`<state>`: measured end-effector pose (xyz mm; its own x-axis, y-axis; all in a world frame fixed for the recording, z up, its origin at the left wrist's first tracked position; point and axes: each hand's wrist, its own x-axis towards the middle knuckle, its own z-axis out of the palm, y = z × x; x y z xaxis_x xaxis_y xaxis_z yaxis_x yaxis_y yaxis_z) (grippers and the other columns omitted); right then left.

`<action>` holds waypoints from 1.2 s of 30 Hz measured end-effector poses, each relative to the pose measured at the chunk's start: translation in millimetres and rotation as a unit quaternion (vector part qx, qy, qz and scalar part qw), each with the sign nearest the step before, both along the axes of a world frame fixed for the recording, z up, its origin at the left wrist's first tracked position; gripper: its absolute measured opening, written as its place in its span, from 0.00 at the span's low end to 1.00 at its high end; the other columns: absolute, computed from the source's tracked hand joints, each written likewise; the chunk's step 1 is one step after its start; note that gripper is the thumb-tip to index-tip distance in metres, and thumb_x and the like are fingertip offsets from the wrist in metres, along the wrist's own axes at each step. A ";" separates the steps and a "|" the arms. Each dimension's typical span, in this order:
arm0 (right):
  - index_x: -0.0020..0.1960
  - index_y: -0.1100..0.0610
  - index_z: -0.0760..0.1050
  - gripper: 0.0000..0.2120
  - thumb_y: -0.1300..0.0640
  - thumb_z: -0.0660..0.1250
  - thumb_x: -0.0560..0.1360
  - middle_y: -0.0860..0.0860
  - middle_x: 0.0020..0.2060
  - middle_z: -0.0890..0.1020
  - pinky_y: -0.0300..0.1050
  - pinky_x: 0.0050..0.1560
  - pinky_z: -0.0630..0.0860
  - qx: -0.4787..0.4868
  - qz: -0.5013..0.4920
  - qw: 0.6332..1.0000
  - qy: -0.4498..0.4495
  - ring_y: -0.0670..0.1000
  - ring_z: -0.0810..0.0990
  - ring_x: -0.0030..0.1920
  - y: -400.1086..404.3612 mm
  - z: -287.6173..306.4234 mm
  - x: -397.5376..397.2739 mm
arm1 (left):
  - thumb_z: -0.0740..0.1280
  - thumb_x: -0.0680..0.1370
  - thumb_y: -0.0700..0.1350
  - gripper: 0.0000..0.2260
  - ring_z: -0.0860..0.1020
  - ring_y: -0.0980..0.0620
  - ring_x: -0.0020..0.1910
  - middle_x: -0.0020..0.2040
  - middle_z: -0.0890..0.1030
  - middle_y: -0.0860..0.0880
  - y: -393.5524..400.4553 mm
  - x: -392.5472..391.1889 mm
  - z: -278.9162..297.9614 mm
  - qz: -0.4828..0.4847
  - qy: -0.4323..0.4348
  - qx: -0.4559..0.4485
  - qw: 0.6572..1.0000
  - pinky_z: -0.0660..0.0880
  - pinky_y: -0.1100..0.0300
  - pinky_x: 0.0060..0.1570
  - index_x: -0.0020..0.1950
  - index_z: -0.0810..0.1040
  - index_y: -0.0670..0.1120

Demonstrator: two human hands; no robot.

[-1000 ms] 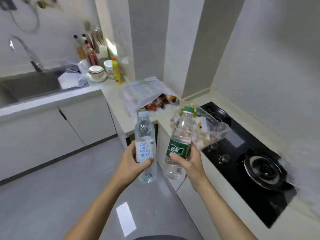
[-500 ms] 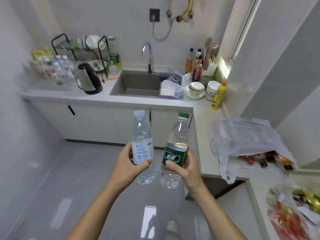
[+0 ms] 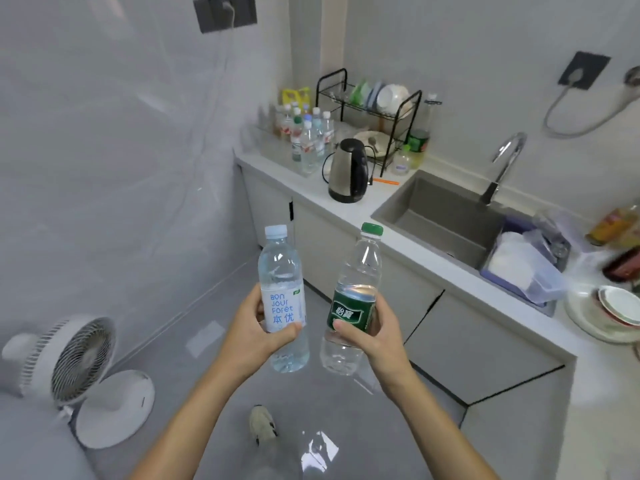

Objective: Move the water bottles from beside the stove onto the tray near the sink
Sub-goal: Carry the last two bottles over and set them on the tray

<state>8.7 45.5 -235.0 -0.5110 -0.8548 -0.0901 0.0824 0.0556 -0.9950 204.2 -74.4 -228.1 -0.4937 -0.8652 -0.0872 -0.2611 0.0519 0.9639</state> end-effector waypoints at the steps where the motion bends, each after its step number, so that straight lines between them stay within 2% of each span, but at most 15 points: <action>1: 0.65 0.53 0.78 0.28 0.56 0.82 0.67 0.55 0.56 0.86 0.68 0.65 0.79 0.005 0.013 1.000 0.000 0.60 0.84 0.60 -22.6 -2.6 -1.4 | 0.82 0.72 0.39 0.26 0.84 0.63 0.53 0.54 0.85 0.62 -19.6 1.2 -6.4 0.008 -0.002 0.003 1.000 0.80 0.68 0.47 0.63 0.77 0.58; 5: 0.64 0.53 0.78 0.28 0.56 0.82 0.66 0.55 0.55 0.86 0.64 0.63 0.81 0.027 0.029 0.999 0.012 0.59 0.85 0.59 -118.5 -7.3 -10.8 | 0.82 0.71 0.38 0.27 0.84 0.62 0.53 0.53 0.86 0.60 -110.3 -4.3 -23.0 0.037 0.020 0.033 0.999 0.81 0.67 0.46 0.62 0.77 0.58; 11: 0.65 0.51 0.78 0.29 0.55 0.83 0.66 0.56 0.55 0.87 0.66 0.64 0.81 0.044 0.028 0.999 0.011 0.60 0.85 0.59 -262.0 5.9 -27.6 | 0.81 0.72 0.39 0.27 0.84 0.63 0.53 0.54 0.85 0.66 -258.1 -10.8 -13.9 0.005 0.021 0.043 0.999 0.80 0.68 0.47 0.63 0.75 0.60; 13: 0.65 0.51 0.78 0.29 0.57 0.82 0.66 0.54 0.55 0.87 0.61 0.63 0.82 0.043 0.029 0.999 0.009 0.57 0.86 0.58 -304.0 10.6 -30.1 | 0.81 0.72 0.37 0.27 0.83 0.65 0.53 0.52 0.85 0.64 -302.8 -13.6 -10.2 -0.001 0.019 0.044 0.999 0.79 0.69 0.47 0.63 0.75 0.58; 15: 0.65 0.50 0.78 0.29 0.57 0.81 0.66 0.50 0.54 0.88 0.50 0.58 0.84 0.047 0.029 0.998 0.012 0.53 0.86 0.57 -340.5 11.9 -33.8 | 0.82 0.71 0.36 0.27 0.84 0.62 0.53 0.52 0.87 0.60 -342.5 -18.4 -6.2 -0.004 0.017 0.043 0.999 0.79 0.67 0.48 0.63 0.76 0.56; 17: 0.64 0.50 0.77 0.30 0.60 0.82 0.66 0.47 0.53 0.88 0.41 0.53 0.83 0.052 0.030 0.998 0.021 0.49 0.86 0.55 -375.1 11.3 -40.1 | 0.82 0.68 0.41 0.27 0.85 0.58 0.54 0.54 0.87 0.57 -379.3 -25.4 -3.2 -0.012 0.013 0.036 0.999 0.81 0.63 0.49 0.64 0.77 0.54; 19: 0.65 0.48 0.77 0.31 0.61 0.84 0.65 0.45 0.53 0.87 0.38 0.51 0.81 0.059 0.034 0.997 0.035 0.46 0.85 0.54 -410.6 9.4 -48.8 | 0.81 0.68 0.43 0.28 0.85 0.56 0.55 0.56 0.87 0.57 -415.2 -34.6 -3.4 -0.017 0.009 0.029 0.999 0.82 0.62 0.49 0.64 0.77 0.54; 22: 0.64 0.48 0.75 0.32 0.66 0.84 0.67 0.43 0.52 0.86 0.33 0.49 0.80 0.064 0.039 0.996 0.046 0.42 0.85 0.52 -469.1 0.4 -65.1 | 0.81 0.71 0.36 0.27 0.85 0.59 0.54 0.55 0.86 0.56 -471.6 -52.7 -7.5 -0.018 0.000 0.022 1.000 0.81 0.65 0.47 0.65 0.76 0.53; 24: 0.65 0.49 0.74 0.33 0.67 0.83 0.67 0.44 0.52 0.86 0.35 0.50 0.80 0.066 0.037 0.996 0.057 0.44 0.85 0.53 -510.6 -8.6 -78.7 | 0.81 0.72 0.37 0.27 0.85 0.59 0.54 0.55 0.86 0.54 -512.8 -66.5 -12.1 -0.018 -0.013 0.018 1.000 0.82 0.64 0.48 0.66 0.76 0.53; 28: 0.64 0.52 0.74 0.32 0.68 0.84 0.67 0.45 0.52 0.86 0.39 0.50 0.81 0.053 0.027 0.996 0.072 0.46 0.85 0.53 -600.6 -22.0 -115.9 | 0.82 0.71 0.43 0.27 0.85 0.59 0.54 0.55 0.85 0.60 -602.4 -98.8 -20.0 -0.007 -0.037 -0.006 0.999 0.83 0.59 0.50 0.64 0.76 0.59; 31: 0.64 0.53 0.74 0.32 0.68 0.83 0.67 0.41 0.51 0.86 0.33 0.49 0.79 0.055 0.022 0.995 0.084 0.40 0.84 0.52 -665.4 -21.4 -150.6 | 0.83 0.70 0.44 0.28 0.84 0.61 0.53 0.55 0.85 0.61 -665.5 -129.2 -17.9 0.006 -0.048 -0.012 0.999 0.81 0.62 0.49 0.65 0.76 0.58; 33: 0.64 0.50 0.73 0.32 0.67 0.83 0.68 0.41 0.51 0.86 0.29 0.47 0.77 0.051 0.020 0.994 0.099 0.35 0.83 0.51 -704.5 -15.6 -172.4 | 0.84 0.70 0.43 0.29 0.83 0.61 0.52 0.55 0.85 0.61 -704.4 -149.5 -13.7 0.009 -0.045 -0.016 0.999 0.80 0.64 0.47 0.65 0.76 0.57; 36: 0.61 0.44 0.72 0.31 0.64 0.84 0.68 0.40 0.50 0.85 0.27 0.46 0.76 0.053 0.011 0.991 0.119 0.32 0.82 0.50 -757.4 -11.8 -203.5 | 0.85 0.66 0.47 0.30 0.84 0.58 0.52 0.54 0.86 0.60 -758.4 -180.7 -8.6 0.009 -0.049 -0.012 0.999 0.80 0.61 0.49 0.64 0.77 0.57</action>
